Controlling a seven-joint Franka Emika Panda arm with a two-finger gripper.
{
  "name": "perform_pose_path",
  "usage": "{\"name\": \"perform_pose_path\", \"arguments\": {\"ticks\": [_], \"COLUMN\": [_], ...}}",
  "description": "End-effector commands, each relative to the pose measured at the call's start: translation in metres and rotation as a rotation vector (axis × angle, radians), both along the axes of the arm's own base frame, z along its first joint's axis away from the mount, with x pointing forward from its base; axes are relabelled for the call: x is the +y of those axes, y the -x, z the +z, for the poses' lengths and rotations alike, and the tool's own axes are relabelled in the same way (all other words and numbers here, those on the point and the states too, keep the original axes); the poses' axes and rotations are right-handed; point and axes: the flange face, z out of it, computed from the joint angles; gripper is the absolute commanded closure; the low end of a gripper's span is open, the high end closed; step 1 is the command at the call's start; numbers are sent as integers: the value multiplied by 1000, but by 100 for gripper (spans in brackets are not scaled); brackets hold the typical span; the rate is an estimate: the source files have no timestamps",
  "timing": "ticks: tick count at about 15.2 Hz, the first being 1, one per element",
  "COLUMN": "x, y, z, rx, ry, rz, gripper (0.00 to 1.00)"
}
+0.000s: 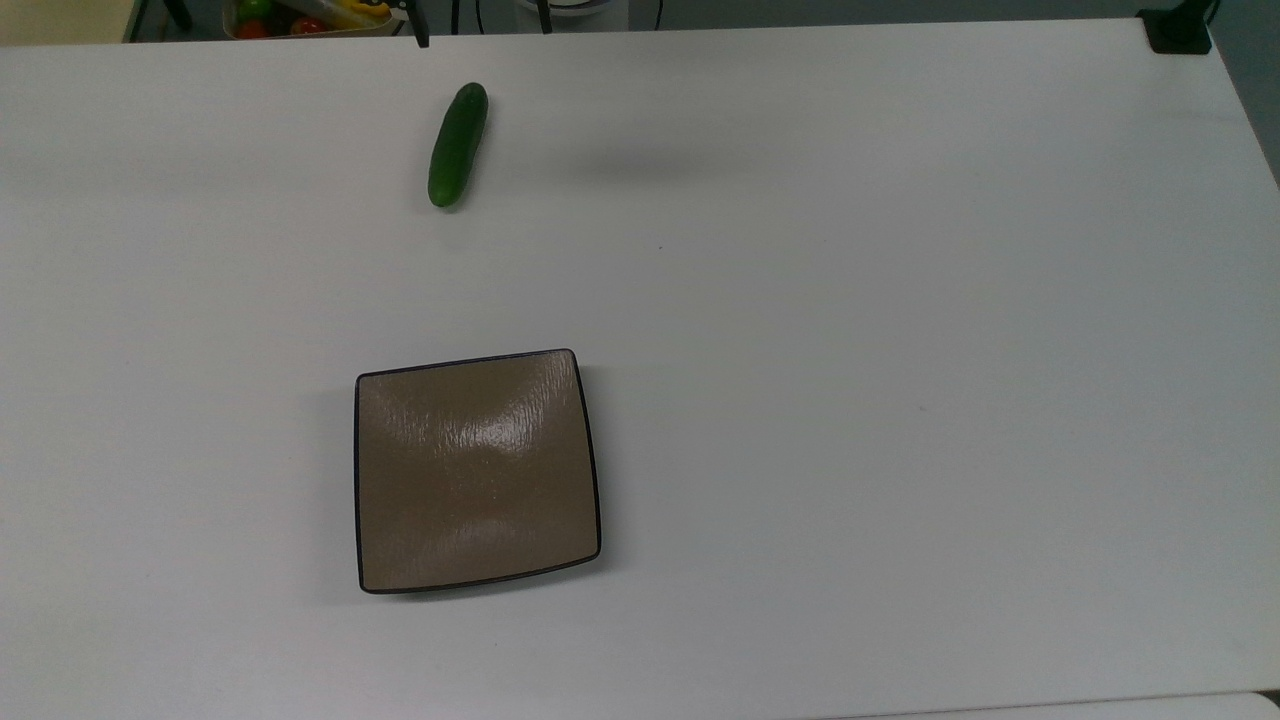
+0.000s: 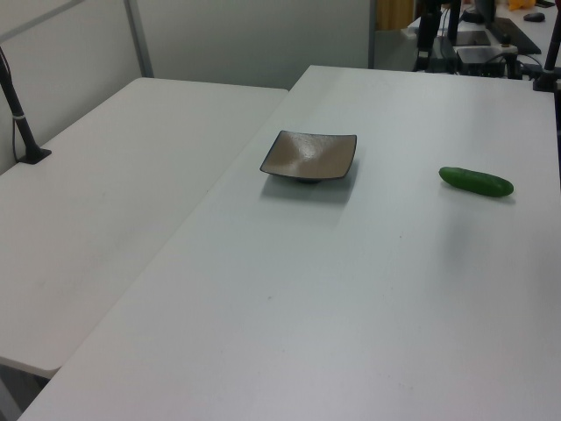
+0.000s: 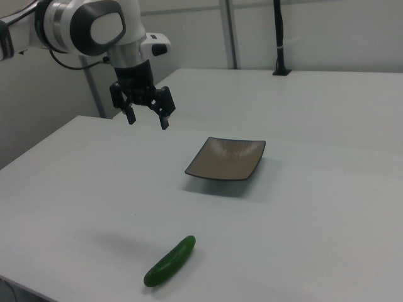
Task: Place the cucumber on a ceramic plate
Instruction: 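Move the open gripper over the green cucumber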
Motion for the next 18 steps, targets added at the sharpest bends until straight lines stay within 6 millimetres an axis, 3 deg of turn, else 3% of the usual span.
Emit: {"name": "perform_pose_path", "arguments": {"ticks": [1,10,13,16,18], "x": [-8,-23,-22,-18,-16], "y": [-13,-8,-8,-3,1], "z": [-1,9,-6,-5,-19], "rx": [-8,-27,-3,-1,28], "ry": [5,1,-7,-9,3], "rz": [-40,-56,-51,-42,-35], "gripper": [0,0,0,0,0]}}
